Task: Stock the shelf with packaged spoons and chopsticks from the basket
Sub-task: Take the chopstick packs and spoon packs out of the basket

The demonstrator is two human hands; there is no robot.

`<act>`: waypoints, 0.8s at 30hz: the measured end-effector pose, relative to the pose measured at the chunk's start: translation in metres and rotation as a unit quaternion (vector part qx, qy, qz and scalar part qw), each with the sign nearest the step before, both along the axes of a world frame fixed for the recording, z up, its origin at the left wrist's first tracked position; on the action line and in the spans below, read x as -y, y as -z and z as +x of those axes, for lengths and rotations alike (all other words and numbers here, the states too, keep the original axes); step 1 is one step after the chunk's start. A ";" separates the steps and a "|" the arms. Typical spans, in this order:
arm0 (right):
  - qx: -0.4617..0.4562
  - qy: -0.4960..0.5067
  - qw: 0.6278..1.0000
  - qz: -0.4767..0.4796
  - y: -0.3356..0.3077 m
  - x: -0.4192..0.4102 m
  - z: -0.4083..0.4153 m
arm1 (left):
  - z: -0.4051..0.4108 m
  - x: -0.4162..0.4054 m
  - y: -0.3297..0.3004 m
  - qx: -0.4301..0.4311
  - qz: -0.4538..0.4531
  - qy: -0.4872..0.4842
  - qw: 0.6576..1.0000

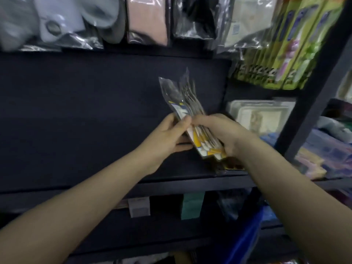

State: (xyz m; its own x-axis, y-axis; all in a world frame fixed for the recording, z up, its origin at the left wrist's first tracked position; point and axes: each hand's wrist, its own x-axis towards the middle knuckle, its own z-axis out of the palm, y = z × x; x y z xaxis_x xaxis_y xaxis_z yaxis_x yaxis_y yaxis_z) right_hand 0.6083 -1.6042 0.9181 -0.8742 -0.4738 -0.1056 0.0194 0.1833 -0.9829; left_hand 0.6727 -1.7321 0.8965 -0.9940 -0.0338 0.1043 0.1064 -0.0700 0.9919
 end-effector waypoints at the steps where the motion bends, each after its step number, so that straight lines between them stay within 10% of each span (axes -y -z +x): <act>1: -0.011 -0.032 0.999 0.000 0.002 0.020 0.003 | 0.008 0.009 0.001 -0.007 0.007 -0.039 0.999; 8: 0.015 -0.212 0.977 0.024 0.028 0.150 0.034 | 0.062 0.127 0.017 0.017 0.002 -0.239 0.971; 14: -0.233 -0.107 0.941 0.221 0.049 0.250 0.027 | 0.109 0.252 0.030 0.114 -0.133 -0.299 0.938; 24: -0.324 0.008 0.873 0.366 0.073 0.329 0.025 | 0.119 0.358 0.031 0.109 -0.131 -0.299 0.939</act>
State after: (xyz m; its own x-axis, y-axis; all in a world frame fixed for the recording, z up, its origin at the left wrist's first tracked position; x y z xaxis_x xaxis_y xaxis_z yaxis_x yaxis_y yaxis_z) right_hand 0.6335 -1.9327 0.8446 -0.8687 -0.4738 0.1442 -0.4883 0.7708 -0.4092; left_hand 0.7920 -2.0904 0.8660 -0.8046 -0.5935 -0.0177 -0.1595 0.1874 0.9692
